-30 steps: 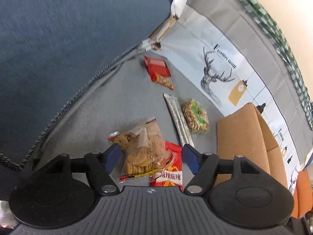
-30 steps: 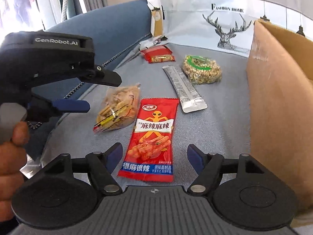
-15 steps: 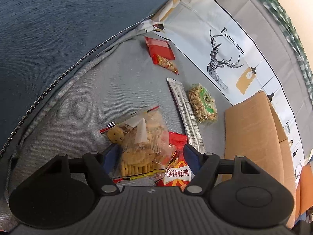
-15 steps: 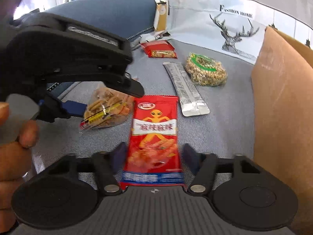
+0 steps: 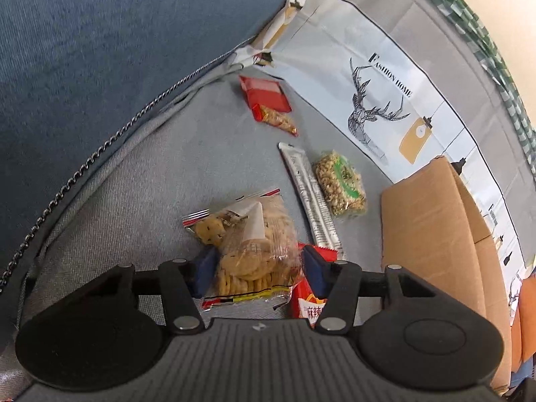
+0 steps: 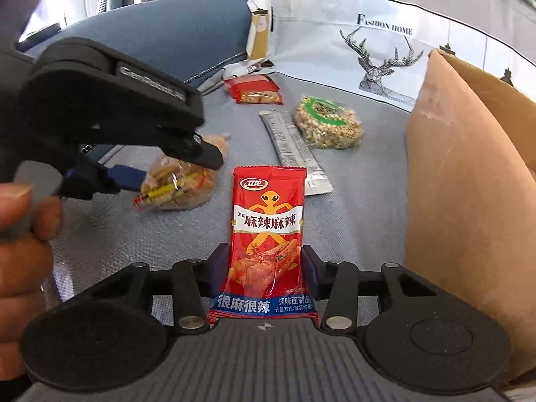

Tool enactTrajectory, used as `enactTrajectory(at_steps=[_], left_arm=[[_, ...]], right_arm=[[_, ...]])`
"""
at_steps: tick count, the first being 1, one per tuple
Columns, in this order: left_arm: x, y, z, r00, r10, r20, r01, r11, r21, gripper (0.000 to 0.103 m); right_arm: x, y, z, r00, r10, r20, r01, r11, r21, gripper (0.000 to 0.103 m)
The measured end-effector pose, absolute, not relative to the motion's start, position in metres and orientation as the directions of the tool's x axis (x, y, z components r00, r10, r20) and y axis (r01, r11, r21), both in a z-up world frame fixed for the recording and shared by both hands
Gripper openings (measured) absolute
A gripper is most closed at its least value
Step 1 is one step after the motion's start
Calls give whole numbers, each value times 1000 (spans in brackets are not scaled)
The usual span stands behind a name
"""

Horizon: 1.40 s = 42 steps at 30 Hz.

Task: Organize snacks
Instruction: 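Lift the red packet with right tool while left tool lifts the cookie bag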

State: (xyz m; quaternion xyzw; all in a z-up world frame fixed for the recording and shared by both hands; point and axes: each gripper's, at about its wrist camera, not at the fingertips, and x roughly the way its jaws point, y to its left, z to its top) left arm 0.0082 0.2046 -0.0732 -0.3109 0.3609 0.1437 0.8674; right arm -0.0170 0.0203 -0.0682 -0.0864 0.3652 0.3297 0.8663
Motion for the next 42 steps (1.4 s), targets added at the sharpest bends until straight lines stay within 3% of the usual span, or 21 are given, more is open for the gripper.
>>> enactTrajectory(at_steps=[32,42], left_arm=[[11,206,-78,671,3,-742,-490,753,-440,61],[-1,195,-60,725,-22,-689,-419,779,-466,60]], right_arm=[[-12,21,-73,495,502,-709,-623,774,113,50],[-22,12,-62,525,523,-671,-628,771,109,46]])
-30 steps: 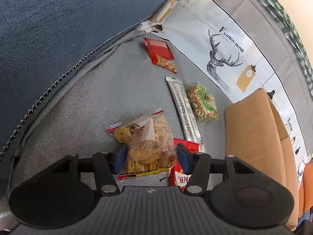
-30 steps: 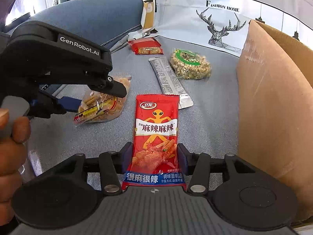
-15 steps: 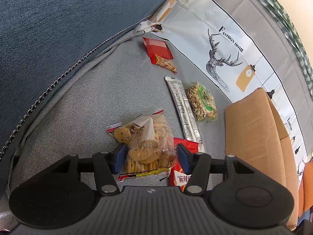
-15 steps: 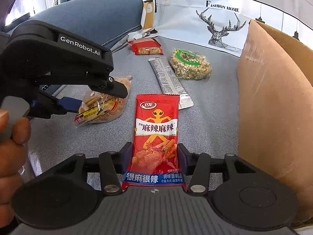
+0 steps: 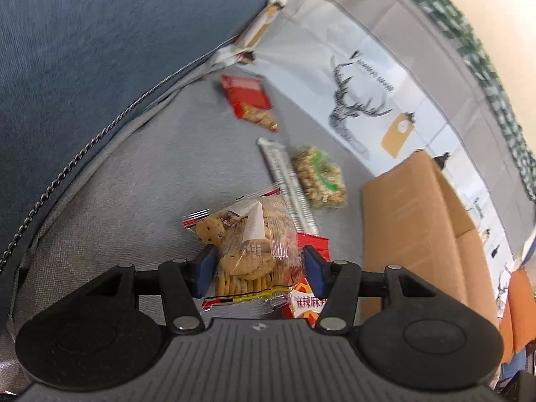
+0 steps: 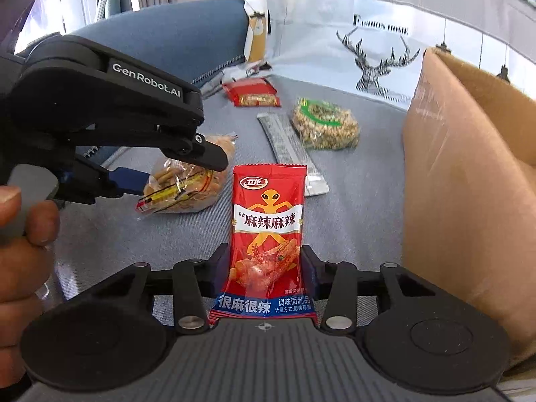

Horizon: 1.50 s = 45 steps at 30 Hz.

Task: Organize snacks
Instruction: 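Lift the red packet with right tool while left tool lifts the cookie bag, then carry the red packet and cookie bag over the cardboard box with both tools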

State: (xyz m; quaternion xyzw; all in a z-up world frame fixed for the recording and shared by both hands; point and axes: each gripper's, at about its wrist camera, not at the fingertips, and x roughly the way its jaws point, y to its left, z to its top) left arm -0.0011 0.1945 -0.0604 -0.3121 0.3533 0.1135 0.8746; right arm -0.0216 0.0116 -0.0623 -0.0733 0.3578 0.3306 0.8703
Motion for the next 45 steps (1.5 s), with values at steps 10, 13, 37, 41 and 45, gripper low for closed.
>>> enactTrajectory(at_steps=[10,13,37,41,45], left_arm=[[-34,180,-25,839,-26,-543,-317,789,-527,60],[-36,176,-14,849,-22,-528,-309,790,-530,60],[-15,143,13,868,-16,-496,-261,835,-484,60],[-9,125,23,881,-34,-472,-213,862,-460,60],[0,100,38,889,-46,-455,-166,895,-414,60]], right_arm=[[-36,-16,-23,610,568,-553,-636,767,87,43],[-38,-27,-8,631,581,-514,-642,763,73,43],[32,-156,89,825,493,-275,-477,870,126,42],[50,-190,68,852,424,-308,-384,905,183,42],[61,-214,66,863,389,-322,-331,917,221,42]])
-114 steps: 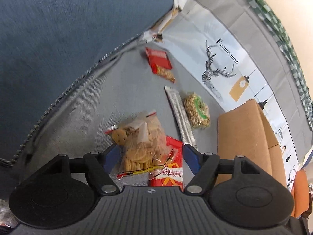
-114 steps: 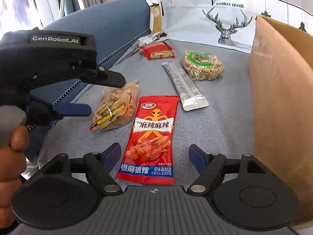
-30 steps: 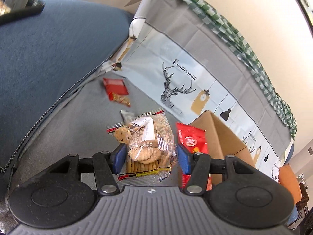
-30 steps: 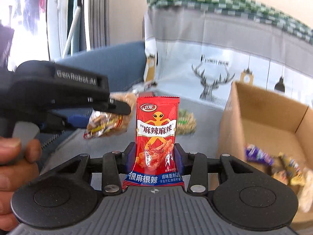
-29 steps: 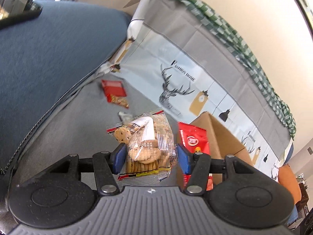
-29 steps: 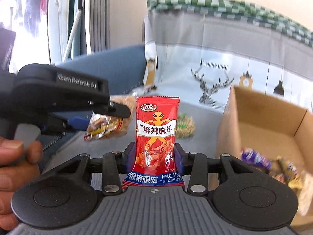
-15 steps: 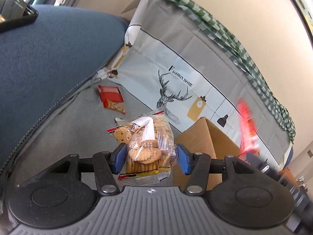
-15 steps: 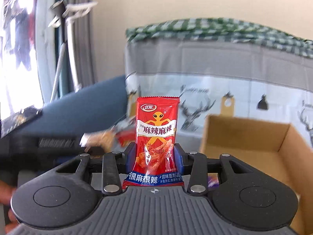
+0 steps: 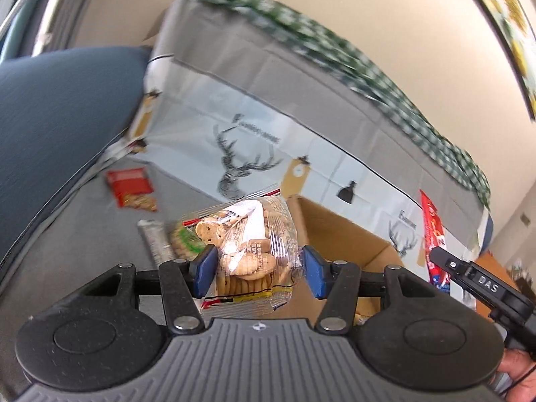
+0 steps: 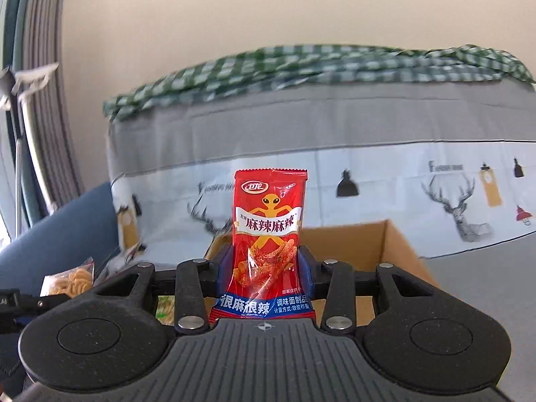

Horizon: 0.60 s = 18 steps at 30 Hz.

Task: Organize snacks
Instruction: 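Carry the red packet and cookie bag over the cardboard box with both tools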

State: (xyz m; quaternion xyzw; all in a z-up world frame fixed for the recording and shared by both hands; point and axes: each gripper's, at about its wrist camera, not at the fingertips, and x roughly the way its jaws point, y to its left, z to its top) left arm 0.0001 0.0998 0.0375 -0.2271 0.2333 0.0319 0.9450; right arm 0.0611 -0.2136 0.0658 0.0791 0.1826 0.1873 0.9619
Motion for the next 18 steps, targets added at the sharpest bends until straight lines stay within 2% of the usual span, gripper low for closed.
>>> enactTrajectory(at_steps=[6,11,18], left_arm=[[42,60,69,891,-86,-446,-96,923,-372,60],[89,23,96,911,-149,-384,3,934,-357,60],[124,-9,84,907,-235,-350,118,939,-324,60]], right_arm=[[71,-234,62,874,362,-324,-310,929,202,42],[73,-250,61,891,325,-316,-276,942,189,42],[73,-260,57,903,276,-329,-231,958,169,42]])
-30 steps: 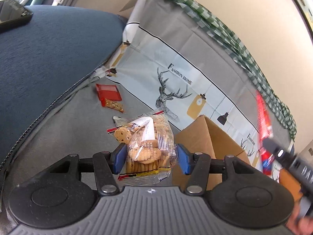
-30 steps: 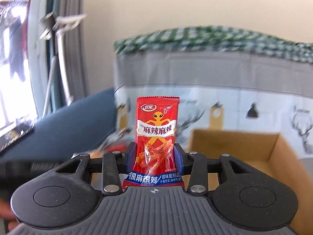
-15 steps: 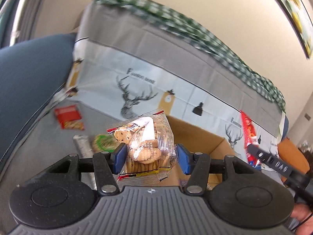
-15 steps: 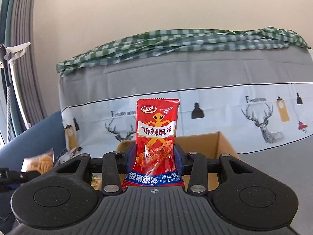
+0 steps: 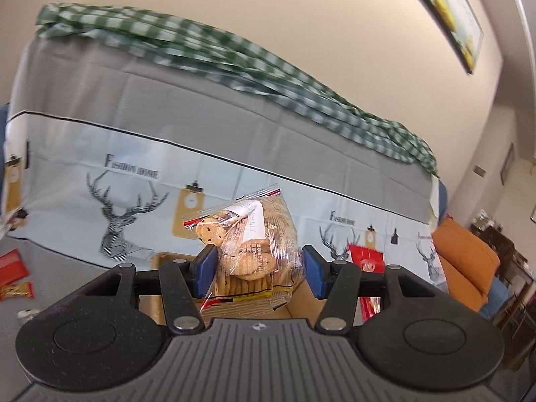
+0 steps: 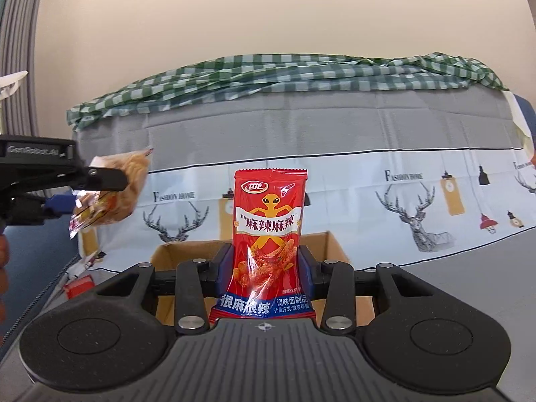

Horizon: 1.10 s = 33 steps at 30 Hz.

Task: Organize snacks
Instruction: 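Carry the red packet and cookie bag over the cardboard box with both tools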

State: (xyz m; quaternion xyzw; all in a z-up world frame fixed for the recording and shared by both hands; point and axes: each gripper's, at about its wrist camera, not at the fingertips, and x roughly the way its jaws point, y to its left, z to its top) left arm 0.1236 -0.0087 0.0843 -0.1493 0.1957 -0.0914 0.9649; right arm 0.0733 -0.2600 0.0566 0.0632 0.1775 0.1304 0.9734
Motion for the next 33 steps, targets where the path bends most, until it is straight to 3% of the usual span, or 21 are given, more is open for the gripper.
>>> enactTrajectory(at_steps=[6,10,17,33], left_arm=[[139,-14,44,849,-271,-454,128,938,-321,60],[147,-22,38,856,-263,-446,156,952,-263,60],[163,-10,31,827,-289,-482,123,930,-346,60],[171,-6,33,818,-310,-485,107,910,-400,60]], right_arm=[[81,-259,53,906,237,-351,-197,970,146,42],[90,-256,50,906,207,-370,-169,977,133,42],[106,-253,44,893,176,-415,-115,979,167,42],[114,-239,43,887,144,-439,-102,988,117,42]])
